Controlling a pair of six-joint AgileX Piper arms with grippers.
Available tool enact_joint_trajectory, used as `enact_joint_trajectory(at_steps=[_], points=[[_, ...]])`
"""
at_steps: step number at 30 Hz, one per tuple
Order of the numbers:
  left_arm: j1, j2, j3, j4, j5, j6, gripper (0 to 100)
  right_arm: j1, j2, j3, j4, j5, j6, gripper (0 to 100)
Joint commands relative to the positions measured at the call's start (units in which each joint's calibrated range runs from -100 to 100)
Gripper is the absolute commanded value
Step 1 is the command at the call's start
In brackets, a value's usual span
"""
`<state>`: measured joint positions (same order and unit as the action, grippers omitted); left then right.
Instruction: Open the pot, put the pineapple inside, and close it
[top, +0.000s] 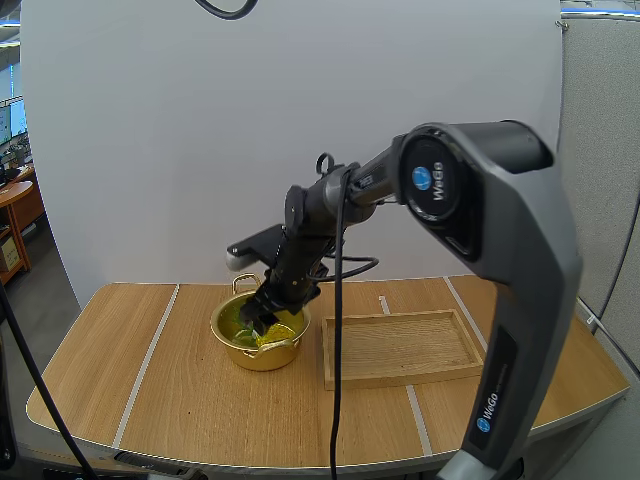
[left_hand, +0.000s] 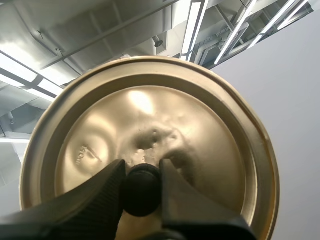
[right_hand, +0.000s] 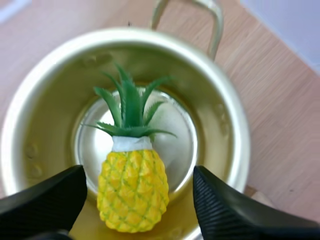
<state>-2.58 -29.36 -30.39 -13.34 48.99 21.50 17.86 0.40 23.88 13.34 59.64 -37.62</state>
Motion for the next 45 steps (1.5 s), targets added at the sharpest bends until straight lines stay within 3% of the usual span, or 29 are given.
enact_joint_trajectory(at_steps=[1, 32, 45], points=[[-0.11, -0.03, -0.36, -0.07, -1.95, -0.52, 0, -0.03, -5.61, -0.24, -0.08, 1.61, 0.78, 100], [-0.11, -0.03, -0.36, -0.07, -1.95, -0.52, 0, -0.03, -54.47, 0.27, -2.55, 39.79, 8.79, 100], [-0.11, -0.03, -0.36, -0.07, -1.95, -0.52, 0, -1.57, -68.27, 4.68, -7.26, 40.36, 11.62, 100]])
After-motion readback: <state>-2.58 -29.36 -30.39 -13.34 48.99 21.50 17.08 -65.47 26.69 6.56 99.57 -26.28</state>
